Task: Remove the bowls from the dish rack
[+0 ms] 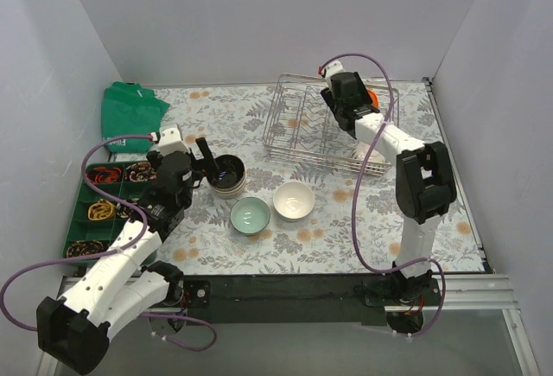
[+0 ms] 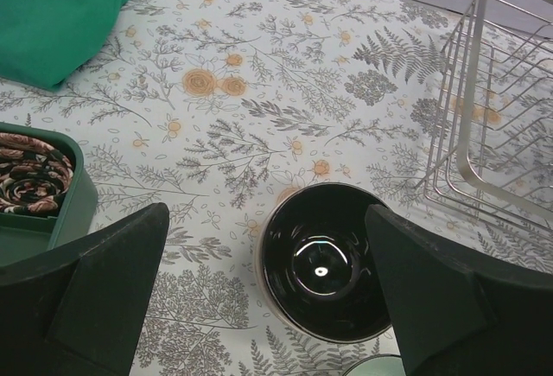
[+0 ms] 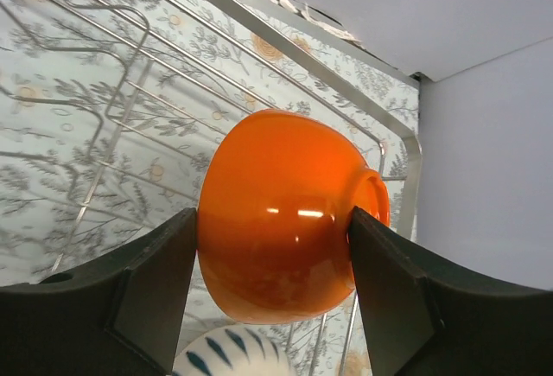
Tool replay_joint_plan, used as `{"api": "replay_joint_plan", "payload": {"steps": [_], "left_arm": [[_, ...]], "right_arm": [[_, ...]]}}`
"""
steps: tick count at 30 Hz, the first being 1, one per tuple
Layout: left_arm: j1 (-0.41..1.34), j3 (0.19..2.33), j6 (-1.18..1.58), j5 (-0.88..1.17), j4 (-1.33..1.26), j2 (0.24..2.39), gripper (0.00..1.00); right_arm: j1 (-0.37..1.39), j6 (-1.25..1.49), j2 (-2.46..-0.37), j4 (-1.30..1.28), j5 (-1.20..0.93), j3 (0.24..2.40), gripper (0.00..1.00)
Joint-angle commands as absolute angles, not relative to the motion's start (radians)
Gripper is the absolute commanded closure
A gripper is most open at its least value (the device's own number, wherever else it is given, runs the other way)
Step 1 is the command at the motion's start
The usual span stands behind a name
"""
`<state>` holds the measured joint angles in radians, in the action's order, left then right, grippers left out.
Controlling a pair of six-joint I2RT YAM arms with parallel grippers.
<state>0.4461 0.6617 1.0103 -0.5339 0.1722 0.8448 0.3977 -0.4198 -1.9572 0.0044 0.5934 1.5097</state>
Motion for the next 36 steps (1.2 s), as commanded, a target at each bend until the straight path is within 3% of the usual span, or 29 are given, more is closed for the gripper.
{"api": "replay_joint_plan", "payload": {"steps": [1,13,27,36], "left_arm": [[0.439,0.658,1.006,-0.477,0.163,0.818,0.02],[0.44,0.669,1.026,-0.365,0.163,0.784,0.02],[0.462,0.729,1.221,0.032,0.091,0.885,0.02],[0.681,0.753,1.226,-0.077,-0.05,1.032,0.02]], "right_arm": [[0.399,-0.229,-1.797,0.002,0.47,1.436,0.79],[0.402,0.122,-1.426,0.087,0.095,1.16,0.77],[0.403,0.544,-1.123,0.415,-0.351,0.783,0.77],[0.405,0.747,-1.066,0.673,-0.492,0.624,0.77]]}}
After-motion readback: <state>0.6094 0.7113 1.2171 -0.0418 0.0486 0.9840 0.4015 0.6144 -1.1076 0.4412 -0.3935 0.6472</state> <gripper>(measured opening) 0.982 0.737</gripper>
